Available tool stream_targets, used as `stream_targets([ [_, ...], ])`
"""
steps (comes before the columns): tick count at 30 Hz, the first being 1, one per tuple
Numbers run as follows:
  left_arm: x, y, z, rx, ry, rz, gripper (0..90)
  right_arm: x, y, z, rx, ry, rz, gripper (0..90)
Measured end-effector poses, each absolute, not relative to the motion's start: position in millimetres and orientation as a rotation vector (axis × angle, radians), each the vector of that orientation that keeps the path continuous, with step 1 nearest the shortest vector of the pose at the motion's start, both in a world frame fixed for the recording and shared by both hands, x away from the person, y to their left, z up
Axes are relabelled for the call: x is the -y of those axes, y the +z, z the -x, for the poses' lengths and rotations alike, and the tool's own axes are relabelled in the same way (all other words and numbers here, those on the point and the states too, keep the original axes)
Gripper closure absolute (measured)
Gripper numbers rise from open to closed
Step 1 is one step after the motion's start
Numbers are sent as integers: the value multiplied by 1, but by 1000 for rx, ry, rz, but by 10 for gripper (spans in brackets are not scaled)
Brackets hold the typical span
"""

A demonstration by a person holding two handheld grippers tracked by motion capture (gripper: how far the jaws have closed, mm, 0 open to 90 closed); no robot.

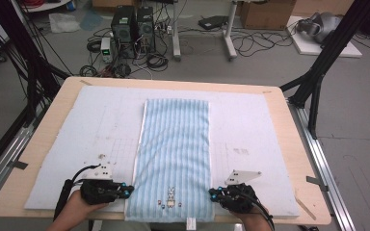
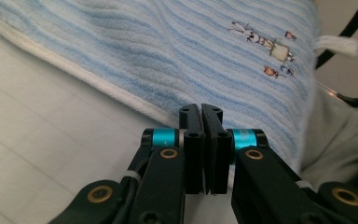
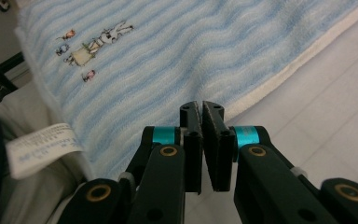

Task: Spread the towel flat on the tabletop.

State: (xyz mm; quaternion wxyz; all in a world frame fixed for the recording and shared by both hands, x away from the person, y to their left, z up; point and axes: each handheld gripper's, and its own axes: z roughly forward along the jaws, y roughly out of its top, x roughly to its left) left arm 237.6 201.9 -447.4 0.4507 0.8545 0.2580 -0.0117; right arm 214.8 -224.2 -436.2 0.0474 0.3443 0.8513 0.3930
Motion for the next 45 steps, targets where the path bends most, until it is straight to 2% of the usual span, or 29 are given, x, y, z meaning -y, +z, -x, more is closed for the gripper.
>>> stream_targets([
  [1, -202, -448, -237, -636, -38, -2112, 856, 224, -436, -213, -2602, 1194, -1050, 855],
  [2, -203, -447, -237, -654, -10, -2102, 786, 224, -435, -212, -2602, 1188, -1051, 819],
  [3, -203, -447, -239, -703, 25, -2079, 623, 225, -434, -212, -2584, 1192, -1062, 761],
  [4, -204, -445, -243, -729, 52, -2056, 524, 226, -433, -215, -2562, 1208, -1089, 732],
  [7, -208, -440, -257, -792, 138, -1980, 465, 227, -431, -227, -2477, 1215, -1148, 673],
  [10, -206, -437, -276, -860, 210, -1925, 479, 221, -432, -242, -2410, 1197, -1193, 656],
  [12, -200, -437, -289, -882, 222, -1908, 520, 215, -435, -252, -2396, 1178, -1204, 663],
  [16, -177, -444, -305, -875, 238, -1971, 580, 204, -440, -268, -2386, 1099, -1226, 696],
  [19, -162, -452, -307, -843, 241, -2049, 608, 201, -442, -270, -2396, 1044, -1205, 803],
  [21, -159, -451, -304, -808, 287, -2077, 677, 203, -441, -269, -2409, 1029, -1181, 855],
  [23, -160, -451, -301, -790, 282, -2091, 835, 204, -441, -266, -2426, 1018, -1154, 870],
  [26, -164, -449, -296, -803, 233, -2094, 872, 206, -440, -262, -2458, 1030, -1130, 877],
  [37, -180, -445, -264, -701, 38, -2146, 864, 215, -437, -228, -2641, 1108, -1050, 875],
  [38, -181, -444, -264, -697, 51, -2133, 840, 215, -436, -227, -2640, 1110, -1052, 868],
  [40, -183, -443, -268, -724, 101, -2087, 677, 215, -434, -228, -2609, 1143, -1069, 810],
  [42, -185, -440, -274, -756, 141, -2026, 571, 217, -432, -236, -2550, 1189, -1103, 732],
  [43, -186, -439, -278, -764, 161, -2002, 534, 217, -431, -241, -2515, 1210, -1127, 711],
  [45, -187, -435, -286, -772, 191, -1964, 525, 216, -431, -253, -2444, 1221, -1159, 663],
])
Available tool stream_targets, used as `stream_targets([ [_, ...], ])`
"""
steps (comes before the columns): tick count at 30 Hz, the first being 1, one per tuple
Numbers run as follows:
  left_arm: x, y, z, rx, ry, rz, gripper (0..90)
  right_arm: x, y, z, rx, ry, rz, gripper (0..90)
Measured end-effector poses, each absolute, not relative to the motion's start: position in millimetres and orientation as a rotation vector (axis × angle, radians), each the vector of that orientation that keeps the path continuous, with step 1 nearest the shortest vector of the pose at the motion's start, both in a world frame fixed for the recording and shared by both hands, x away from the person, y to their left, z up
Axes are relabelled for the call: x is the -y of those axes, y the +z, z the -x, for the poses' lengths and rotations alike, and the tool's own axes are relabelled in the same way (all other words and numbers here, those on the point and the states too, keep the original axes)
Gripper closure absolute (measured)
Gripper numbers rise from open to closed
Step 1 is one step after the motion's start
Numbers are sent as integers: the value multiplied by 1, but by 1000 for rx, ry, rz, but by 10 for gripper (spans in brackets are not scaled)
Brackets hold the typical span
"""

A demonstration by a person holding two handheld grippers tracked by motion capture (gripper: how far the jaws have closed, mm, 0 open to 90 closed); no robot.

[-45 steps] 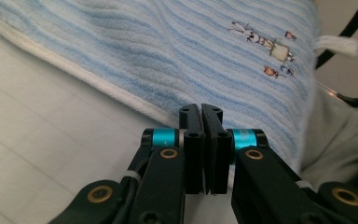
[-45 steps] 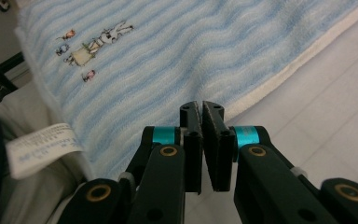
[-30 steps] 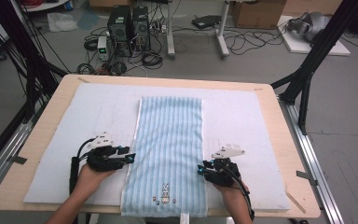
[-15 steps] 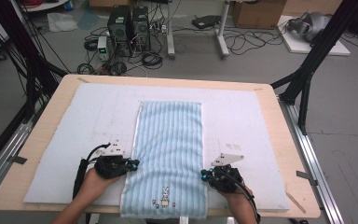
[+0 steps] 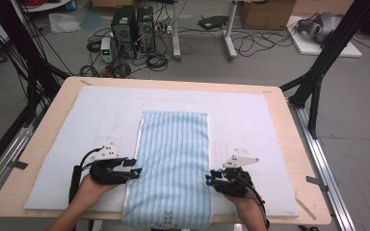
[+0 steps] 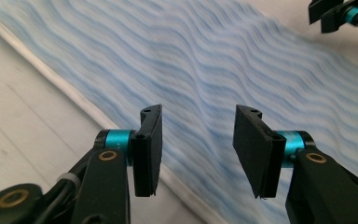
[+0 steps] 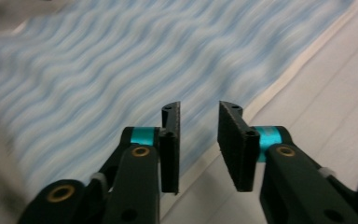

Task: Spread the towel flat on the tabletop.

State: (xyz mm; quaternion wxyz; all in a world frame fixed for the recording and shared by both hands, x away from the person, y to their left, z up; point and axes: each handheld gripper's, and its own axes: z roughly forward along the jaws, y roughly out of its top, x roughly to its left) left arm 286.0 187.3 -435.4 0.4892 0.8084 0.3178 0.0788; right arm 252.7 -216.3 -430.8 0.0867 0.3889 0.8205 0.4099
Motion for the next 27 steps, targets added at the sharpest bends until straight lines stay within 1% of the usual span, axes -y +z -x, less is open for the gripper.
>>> stream_targets([
  [3, -188, -433, -302, -794, 224, -1904, 515, 213, -432, -274, -2340, 1214, -1208, 618],
  [8, -189, -431, -326, -852, 253, -1869, 513, 199, -437, -302, -2319, 1147, -1192, 635],
  [11, -190, -428, -336, -861, 271, -1863, 514, 191, -444, -307, -2380, 1051, -1144, 675],
  [13, -190, -426, -342, -876, 279, -1860, 513, 192, -444, -306, -2395, 1042, -1120, 760],
  [15, -191, -424, -348, -897, 286, -1847, 496, 194, -443, -304, -2437, 1037, -1104, 865],
  [18, -192, -420, -358, -916, 304, -1831, 477, 196, -439, -300, -2488, 985, -1044, 873],
  [20, -193, -418, -367, -923, 313, -1823, 470, 197, -437, -299, -2519, 972, -1030, 867],
  [21, -193, -418, -372, -929, 318, -1813, 469, 198, -437, -300, -2524, 978, -1024, 839],
  [23, -191, -417, -384, -949, 318, -1816, 465, 202, -437, -302, -2508, 1042, -1051, 726],
  [25, -190, -417, -396, -970, 323, -1805, 466, 209, -434, -306, -2442, 1159, -1071, 684],
  [27, -190, -417, -410, -994, 322, -1795, 470, 216, -430, -310, -2396, 1207, -1075, 649],
])
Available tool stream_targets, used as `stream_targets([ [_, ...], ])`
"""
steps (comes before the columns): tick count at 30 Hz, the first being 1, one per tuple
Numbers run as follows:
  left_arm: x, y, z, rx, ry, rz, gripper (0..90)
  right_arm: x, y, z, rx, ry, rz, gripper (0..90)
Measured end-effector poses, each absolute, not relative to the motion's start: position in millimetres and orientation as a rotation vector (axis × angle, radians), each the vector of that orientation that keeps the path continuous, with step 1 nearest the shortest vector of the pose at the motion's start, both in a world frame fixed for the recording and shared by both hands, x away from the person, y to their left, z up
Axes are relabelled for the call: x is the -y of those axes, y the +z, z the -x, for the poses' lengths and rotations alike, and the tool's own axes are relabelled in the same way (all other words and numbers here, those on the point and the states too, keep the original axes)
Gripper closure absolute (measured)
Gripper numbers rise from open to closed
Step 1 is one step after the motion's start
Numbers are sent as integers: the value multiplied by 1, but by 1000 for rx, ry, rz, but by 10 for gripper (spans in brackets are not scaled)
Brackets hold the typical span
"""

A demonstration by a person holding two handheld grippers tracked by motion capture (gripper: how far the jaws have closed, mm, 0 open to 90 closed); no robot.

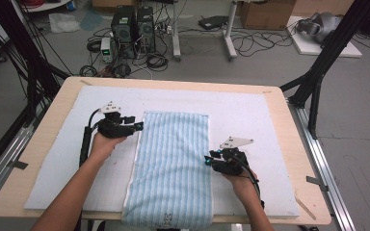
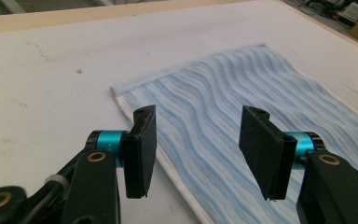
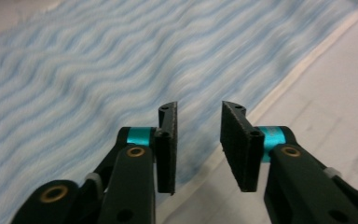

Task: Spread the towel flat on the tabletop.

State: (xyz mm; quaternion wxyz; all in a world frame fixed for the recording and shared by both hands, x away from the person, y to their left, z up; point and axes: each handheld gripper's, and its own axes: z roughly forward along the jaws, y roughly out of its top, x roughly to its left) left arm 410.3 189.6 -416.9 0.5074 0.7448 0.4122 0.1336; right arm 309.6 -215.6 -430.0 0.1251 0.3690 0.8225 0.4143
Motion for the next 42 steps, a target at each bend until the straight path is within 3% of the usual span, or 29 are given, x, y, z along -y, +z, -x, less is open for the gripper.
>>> stream_targets([
  [9, -180, -430, -474, -1081, 333, -1841, 482, 229, -423, -314, -2321, 1270, -1096, 560],
  [17, -160, -451, -498, -1098, 382, -1950, 497, 234, -422, -310, -2303, 1266, -1113, 530],
  [21, -147, -450, -497, -1037, 484, -2024, 621, 235, -423, -311, -2304, 1268, -1118, 527],
  [23, -144, -450, -497, -1008, 482, -2034, 812, 234, -423, -311, -2307, 1270, -1119, 524],
  [27, -140, -447, -501, -1069, 620, -2053, 825, 232, -424, -312, -2308, 1268, -1111, 524],
  [28, -141, -448, -503, -1097, 603, -2023, 824, 232, -424, -312, -2306, 1265, -1118, 523],
  [30, -145, -450, -505, -1133, 578, -1981, 775, 231, -424, -313, -2299, 1266, -1118, 520],
  [32, -147, -450, -505, -1137, 577, -1964, 543, 231, -423, -315, -2290, 1271, -1125, 514],
  [33, -149, -448, -504, -1126, 575, -1966, 489, 231, -423, -317, -2284, 1273, -1129, 512],
  [36, -155, -444, -503, -1138, 525, -1945, 441, 230, -420, -335, -2250, 1264, -1153, 504],
  [42, -165, -437, -498, -1138, 422, -1902, 427, 224, -424, -389, -2256, 1217, -1205, 481],
])
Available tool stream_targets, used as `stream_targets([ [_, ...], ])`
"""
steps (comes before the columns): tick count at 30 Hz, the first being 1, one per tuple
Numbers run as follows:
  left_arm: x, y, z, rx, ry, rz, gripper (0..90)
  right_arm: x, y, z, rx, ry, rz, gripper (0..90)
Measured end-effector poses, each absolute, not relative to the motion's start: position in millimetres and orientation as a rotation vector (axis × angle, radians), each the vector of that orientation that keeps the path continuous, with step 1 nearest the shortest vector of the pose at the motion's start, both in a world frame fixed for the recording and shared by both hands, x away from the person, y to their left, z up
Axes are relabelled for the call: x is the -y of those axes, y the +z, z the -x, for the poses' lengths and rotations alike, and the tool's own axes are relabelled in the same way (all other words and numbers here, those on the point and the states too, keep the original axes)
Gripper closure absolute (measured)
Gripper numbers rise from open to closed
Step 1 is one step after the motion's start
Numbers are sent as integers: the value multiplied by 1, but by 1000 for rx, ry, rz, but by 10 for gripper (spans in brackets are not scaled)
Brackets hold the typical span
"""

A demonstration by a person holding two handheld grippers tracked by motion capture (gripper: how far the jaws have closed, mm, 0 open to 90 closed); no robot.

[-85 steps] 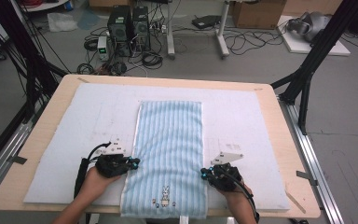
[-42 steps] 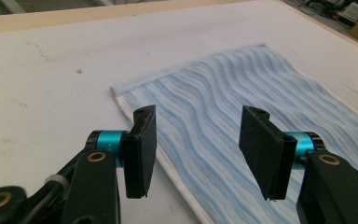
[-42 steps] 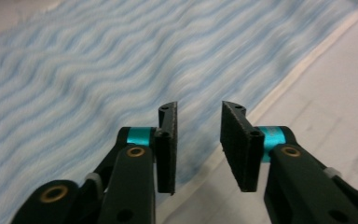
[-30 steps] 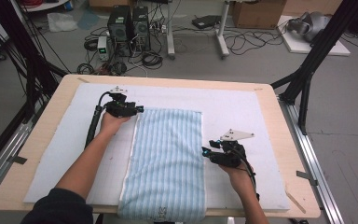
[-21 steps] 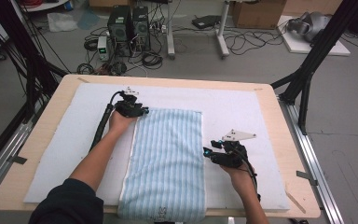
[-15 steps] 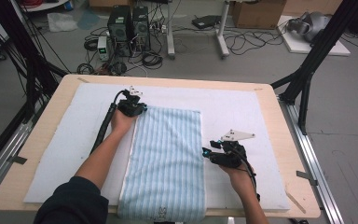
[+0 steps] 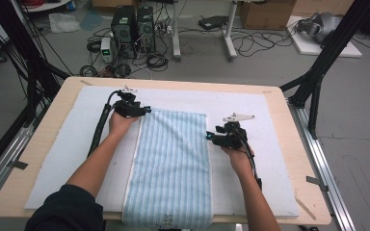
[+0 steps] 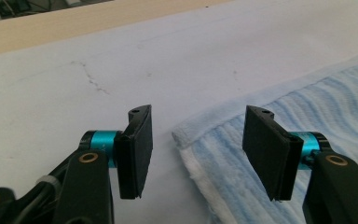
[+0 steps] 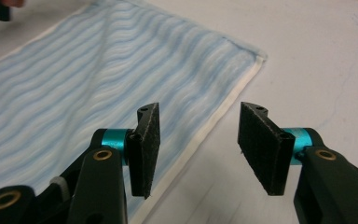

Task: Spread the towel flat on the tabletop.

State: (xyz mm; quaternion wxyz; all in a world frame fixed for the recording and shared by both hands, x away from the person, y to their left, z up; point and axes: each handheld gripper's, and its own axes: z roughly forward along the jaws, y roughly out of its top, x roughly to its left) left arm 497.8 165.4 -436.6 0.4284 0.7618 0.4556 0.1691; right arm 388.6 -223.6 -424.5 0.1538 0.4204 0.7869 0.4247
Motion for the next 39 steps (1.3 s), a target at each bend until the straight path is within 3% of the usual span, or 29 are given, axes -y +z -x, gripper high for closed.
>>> stream_targets([
  [10, -174, -436, -485, -1140, 351, -1897, 387, 205, -432, -460, -2299, 1083, -1278, 487],
  [15, -178, -440, -481, -1155, 338, -1894, 389, 200, -443, -486, -2260, 1042, -1390, 546],
  [17, -180, -442, -481, -1161, 324, -1894, 392, 200, -445, -490, -2235, 1062, -1398, 593],
  [21, -179, -444, -482, -1175, 332, -1887, 398, 198, -443, -492, -2263, 1000, -1320, 835],
  [23, -177, -444, -482, -1176, 333, -1892, 402, 194, -443, -491, -2256, 955, -1269, 852],
  [28, -170, -445, -481, -1168, 343, -1910, 414, 190, -446, -493, -2101, 897, -1327, 844],
  [34, -158, -451, -481, -1112, 431, -1968, 457, 189, -441, -490, -2083, 917, -1329, 650],
  [37, -156, -450, -480, -1116, 493, -1982, 591, 194, -435, -486, -2105, 955, -1327, 619],
  [38, -157, -450, -481, -1108, 471, -1977, 685, 194, -433, -484, -2113, 962, -1327, 608],
  [39, -157, -451, -481, -1105, 457, -1970, 834, 196, -432, -482, -2125, 970, -1318, 606],
])
